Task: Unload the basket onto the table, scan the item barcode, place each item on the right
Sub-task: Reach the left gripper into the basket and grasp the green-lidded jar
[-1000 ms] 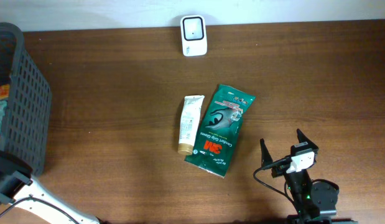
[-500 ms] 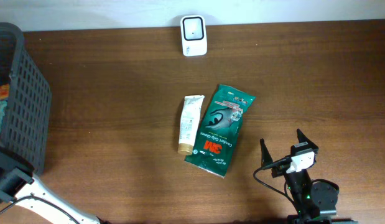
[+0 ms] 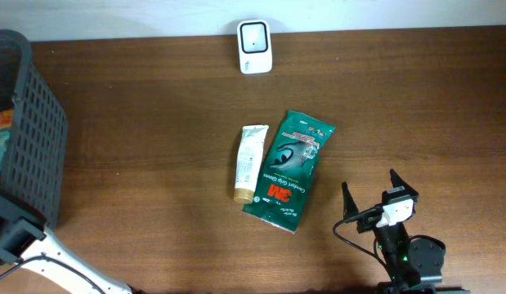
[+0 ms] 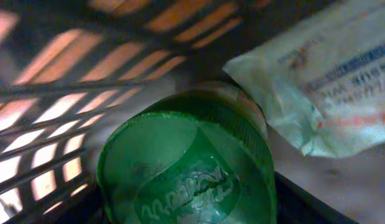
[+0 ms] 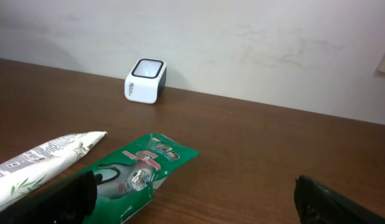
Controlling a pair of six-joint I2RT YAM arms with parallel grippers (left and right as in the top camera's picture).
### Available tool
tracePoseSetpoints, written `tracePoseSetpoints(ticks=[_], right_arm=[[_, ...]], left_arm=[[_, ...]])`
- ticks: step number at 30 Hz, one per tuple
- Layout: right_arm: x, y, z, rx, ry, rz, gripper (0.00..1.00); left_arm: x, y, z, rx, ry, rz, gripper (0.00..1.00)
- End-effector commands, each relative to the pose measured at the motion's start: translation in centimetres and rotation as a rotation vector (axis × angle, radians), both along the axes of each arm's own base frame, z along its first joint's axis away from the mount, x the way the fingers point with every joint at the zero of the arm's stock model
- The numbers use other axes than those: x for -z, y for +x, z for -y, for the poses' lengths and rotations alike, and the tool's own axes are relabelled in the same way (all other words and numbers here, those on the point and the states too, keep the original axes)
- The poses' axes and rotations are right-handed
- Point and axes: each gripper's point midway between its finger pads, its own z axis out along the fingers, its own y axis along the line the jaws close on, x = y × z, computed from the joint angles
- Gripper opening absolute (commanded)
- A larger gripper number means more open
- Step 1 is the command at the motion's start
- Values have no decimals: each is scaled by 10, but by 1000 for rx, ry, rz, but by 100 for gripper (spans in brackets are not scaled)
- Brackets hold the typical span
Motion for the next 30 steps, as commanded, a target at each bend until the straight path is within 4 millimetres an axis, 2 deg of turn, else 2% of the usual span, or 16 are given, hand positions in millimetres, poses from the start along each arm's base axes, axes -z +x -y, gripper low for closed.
tracePoseSetpoints(ticks=[1, 4, 11, 12, 13, 15, 17, 18, 20, 22, 24, 30], right_arm=[[3, 0, 0, -2, -3, -1, 98], [3, 0, 0, -2, -3, -1, 98], [3, 0, 0, -2, -3, -1, 98], [3, 0, 0, -2, -3, -1, 98], [3, 0, 0, -2, -3, -1, 98], [3, 0, 0, -2, -3, -1, 98], [3, 0, 0, -2, -3, -1, 98], [3, 0, 0, -2, -3, -1, 98], [3, 0, 0, -2, -3, -1, 99], [3, 0, 0, -2, -3, -1, 99], [3, 0, 0, -2, -3, -1, 99], [3, 0, 0, -2, -3, -1, 98]], left_arm=[[10, 38, 33, 131, -93, 64, 75], [11, 60, 54, 226, -134, 94, 75], [9, 73, 51, 317, -106, 110, 82], [8, 74, 51, 333, -108, 116, 92], [9, 80, 56, 372, -133, 141, 96], [10, 93, 71, 441, -202, 215, 95], [12, 97, 85, 454, -261, 247, 86], [14, 94, 88, 451, -276, 235, 78], [17, 89, 92, 445, -301, 217, 67], [18, 82, 94, 425, -318, 194, 65], [18, 76, 94, 389, -328, 180, 66], [19, 62, 102, 347, -368, 137, 82]])
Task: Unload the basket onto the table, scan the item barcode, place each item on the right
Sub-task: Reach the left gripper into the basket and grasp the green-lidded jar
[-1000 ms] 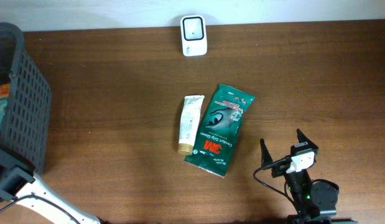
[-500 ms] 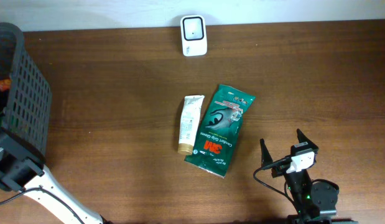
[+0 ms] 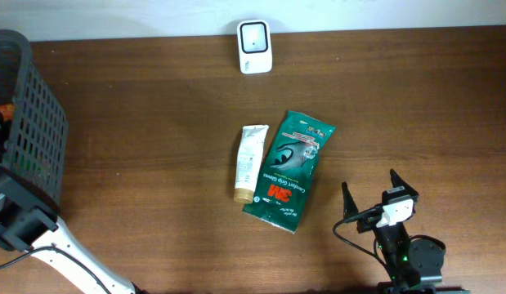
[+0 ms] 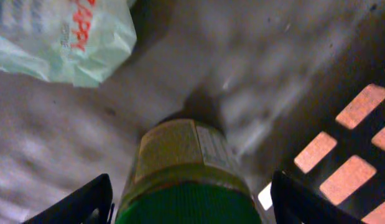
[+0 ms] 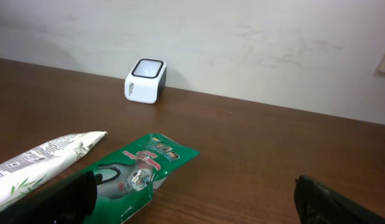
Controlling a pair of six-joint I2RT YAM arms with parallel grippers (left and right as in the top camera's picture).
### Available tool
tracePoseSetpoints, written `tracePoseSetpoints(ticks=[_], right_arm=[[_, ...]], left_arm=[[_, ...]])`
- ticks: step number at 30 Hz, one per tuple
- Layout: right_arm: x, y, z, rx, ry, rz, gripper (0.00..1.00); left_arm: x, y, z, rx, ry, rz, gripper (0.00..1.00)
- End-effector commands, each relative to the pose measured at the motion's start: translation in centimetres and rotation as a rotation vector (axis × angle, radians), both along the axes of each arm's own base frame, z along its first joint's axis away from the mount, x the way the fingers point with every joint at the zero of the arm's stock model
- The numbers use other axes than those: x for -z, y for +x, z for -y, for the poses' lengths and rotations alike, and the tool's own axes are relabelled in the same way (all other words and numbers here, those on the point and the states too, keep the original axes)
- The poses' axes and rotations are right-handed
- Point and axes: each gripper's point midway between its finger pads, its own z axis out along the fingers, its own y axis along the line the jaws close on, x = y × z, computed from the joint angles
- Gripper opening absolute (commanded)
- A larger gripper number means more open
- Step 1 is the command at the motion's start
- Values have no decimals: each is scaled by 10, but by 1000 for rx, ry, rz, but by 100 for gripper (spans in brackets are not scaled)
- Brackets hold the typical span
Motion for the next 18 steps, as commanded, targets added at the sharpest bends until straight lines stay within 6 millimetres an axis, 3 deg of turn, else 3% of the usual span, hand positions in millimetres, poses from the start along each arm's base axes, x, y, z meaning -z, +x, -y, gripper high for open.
tracePoseSetpoints(ticks=[1, 4, 7, 10, 13, 16, 18], right_arm=[[3, 0, 0, -2, -3, -1, 98], [3, 0, 0, -2, -3, -1, 98], [3, 0, 0, -2, -3, -1, 98], [3, 0, 0, -2, -3, -1, 98], [3, 0, 0, -2, -3, -1, 98], [3, 0, 0, -2, -3, -1, 98], [3, 0, 0, -2, -3, -1, 98]], left_arm=[[9, -6, 2, -29, -31, -29, 82], [9, -10, 5, -29, -43, -43, 79], [9, -8, 4, -37, -38, -37, 59], [5, -7, 3, -44, -34, -31, 56], [-36, 2, -5, -52, 22, 35, 56], [-100, 10, -11, -76, 113, 161, 56], [-157, 18, -12, -90, 201, 315, 56]])
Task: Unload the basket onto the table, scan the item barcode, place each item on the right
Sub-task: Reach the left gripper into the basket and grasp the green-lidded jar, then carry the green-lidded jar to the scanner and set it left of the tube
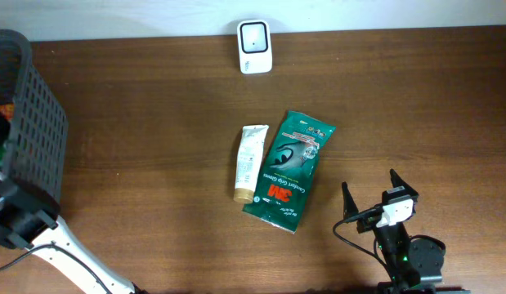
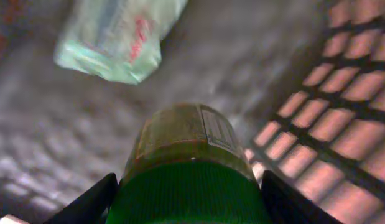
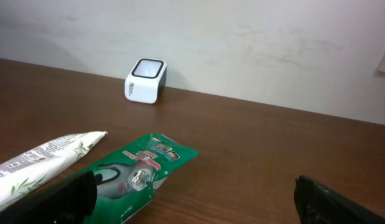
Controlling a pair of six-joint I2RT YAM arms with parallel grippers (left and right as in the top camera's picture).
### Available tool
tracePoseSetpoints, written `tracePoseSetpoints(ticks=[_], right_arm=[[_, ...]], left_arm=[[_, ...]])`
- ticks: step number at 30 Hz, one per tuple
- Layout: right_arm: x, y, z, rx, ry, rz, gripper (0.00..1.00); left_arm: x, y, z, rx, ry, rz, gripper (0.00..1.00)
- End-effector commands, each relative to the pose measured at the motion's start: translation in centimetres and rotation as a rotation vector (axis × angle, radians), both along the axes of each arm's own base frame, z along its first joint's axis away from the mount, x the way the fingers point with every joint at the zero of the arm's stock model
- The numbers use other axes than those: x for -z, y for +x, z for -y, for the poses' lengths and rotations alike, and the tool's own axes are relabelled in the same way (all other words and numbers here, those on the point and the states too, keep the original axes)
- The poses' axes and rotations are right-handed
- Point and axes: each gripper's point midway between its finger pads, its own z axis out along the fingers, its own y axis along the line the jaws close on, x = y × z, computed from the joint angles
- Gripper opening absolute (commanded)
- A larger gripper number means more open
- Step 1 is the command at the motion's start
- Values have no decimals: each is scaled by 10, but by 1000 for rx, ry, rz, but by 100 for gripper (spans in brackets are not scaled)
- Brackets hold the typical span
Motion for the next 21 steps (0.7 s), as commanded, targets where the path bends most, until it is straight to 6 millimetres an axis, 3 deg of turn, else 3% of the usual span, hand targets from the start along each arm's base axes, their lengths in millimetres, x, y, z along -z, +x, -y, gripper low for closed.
tracePoseSetpoints(ticks=[1, 2, 4, 6, 9, 11, 12, 13, 15, 17, 19, 21], right_arm=[[3, 0, 0, -2, -3, -1, 98], [3, 0, 0, -2, -3, -1, 98], [3, 0, 0, -2, -3, -1, 98], [3, 0, 0, -2, -3, -1, 98], [3, 0, 0, -2, -3, -1, 98], [3, 0, 0, -2, -3, -1, 98], [3, 0, 0, -2, -3, -1, 98], [3, 0, 0, -2, -3, -2, 98], [3, 0, 0, -2, -3, -1, 98], [3, 0, 0, -2, -3, -1, 98], [3, 0, 0, -2, -3, -1, 98], [3, 0, 0, -2, -3, -1, 98]], left_arm=[[-104, 13, 2, -19, 142, 289, 56], [-151, 14, 14, -27, 192, 413, 55], [-186, 10, 29, -10, 232, 487, 55], [-235, 0, 65, 43, 289, 575, 57], [-280, -13, 113, 120, 326, 669, 58], [-291, -2, 156, 218, 302, 710, 59], [-291, 5, 175, 270, 274, 723, 59], [-284, 20, 215, 371, 208, 721, 59], [-267, 34, 256, 468, 139, 676, 58], [-227, 47, 309, 586, 41, 551, 59], [-173, 49, 354, 682, -50, 373, 59], [-126, 48, 379, 736, -82, 234, 58]])
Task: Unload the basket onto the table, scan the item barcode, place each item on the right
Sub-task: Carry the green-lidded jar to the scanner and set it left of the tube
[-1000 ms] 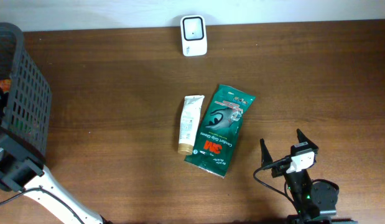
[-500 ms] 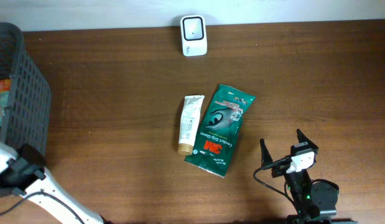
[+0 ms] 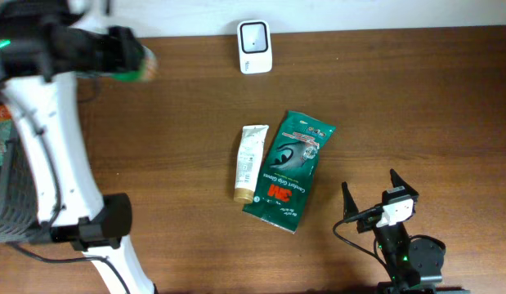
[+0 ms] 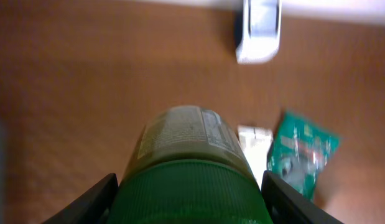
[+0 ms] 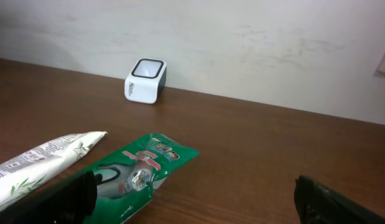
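Note:
My left gripper [image 3: 126, 55] is shut on a jar with a green ribbed cap [image 4: 189, 190] and a yellowish label, held in the air over the table's far left. The jar [image 3: 138, 61] is left of the white scanner [image 3: 255, 35], which stands at the table's far edge and also shows as the scanner [image 4: 259, 28] ahead of the jar. Black fingers [image 4: 96, 199] flank the cap on both sides. My right gripper [image 3: 371, 194] rests open near the front right, nothing between its fingers [image 5: 61, 199].
A white tube [image 3: 250, 162] and a green 3M packet [image 3: 289, 169] lie side by side mid-table, left of the right gripper. A dark mesh basket [image 3: 6, 192] sits at the left edge, partly behind the left arm.
My left arm has come up out of the basket with the jar and now holds it over the table's far left, facing the scanner. The right arm has not moved.
My left gripper was down in the basket over the green-capped jar beside a pale bag. Then its fingers stood on either side of the cap, then closer against it. Now the jar is out of the basket, over the table.

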Controlling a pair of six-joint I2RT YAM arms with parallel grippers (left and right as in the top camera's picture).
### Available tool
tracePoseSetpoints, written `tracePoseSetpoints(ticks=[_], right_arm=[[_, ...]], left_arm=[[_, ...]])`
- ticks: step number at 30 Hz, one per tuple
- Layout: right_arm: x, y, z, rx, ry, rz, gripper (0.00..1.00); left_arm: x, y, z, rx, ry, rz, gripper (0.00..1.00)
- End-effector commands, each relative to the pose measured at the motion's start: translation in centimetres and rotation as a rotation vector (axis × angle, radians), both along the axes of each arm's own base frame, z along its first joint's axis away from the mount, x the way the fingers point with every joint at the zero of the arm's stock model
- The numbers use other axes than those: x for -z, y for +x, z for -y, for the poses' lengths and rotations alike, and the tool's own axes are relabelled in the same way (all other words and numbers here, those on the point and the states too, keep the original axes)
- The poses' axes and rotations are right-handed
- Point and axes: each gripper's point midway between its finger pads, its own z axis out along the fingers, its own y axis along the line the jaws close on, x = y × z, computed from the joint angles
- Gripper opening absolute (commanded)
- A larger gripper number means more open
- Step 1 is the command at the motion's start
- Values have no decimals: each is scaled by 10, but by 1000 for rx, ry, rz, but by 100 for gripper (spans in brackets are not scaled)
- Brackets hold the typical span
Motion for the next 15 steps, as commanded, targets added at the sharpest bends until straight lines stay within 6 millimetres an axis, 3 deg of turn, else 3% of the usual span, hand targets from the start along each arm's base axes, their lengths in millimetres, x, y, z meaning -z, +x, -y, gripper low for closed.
tracePoseSetpoints(ticks=[1, 3, 4, 7, 12, 15], right_arm=[[3, 0, 0, -2, -4, -1, 98], [3, 0, 0, -2, -4, -1, 98], [3, 0, 0, -2, -4, -1, 98], [3, 0, 0, -2, -4, -1, 98], [3, 0, 0, -2, -4, -1, 98], [3, 0, 0, -2, -4, -1, 98]], left_arm=[[79, -5, 48, 101, 29, -222, 58], [119, -4, 71, 154, 39, -284, 58], [152, -6, 87, 191, 52, -322, 58], [206, -12, 98, 208, 118, -367, 57], [265, -18, 104, 195, 150, -377, 57], [285, -23, 106, 180, 144, -382, 59]])
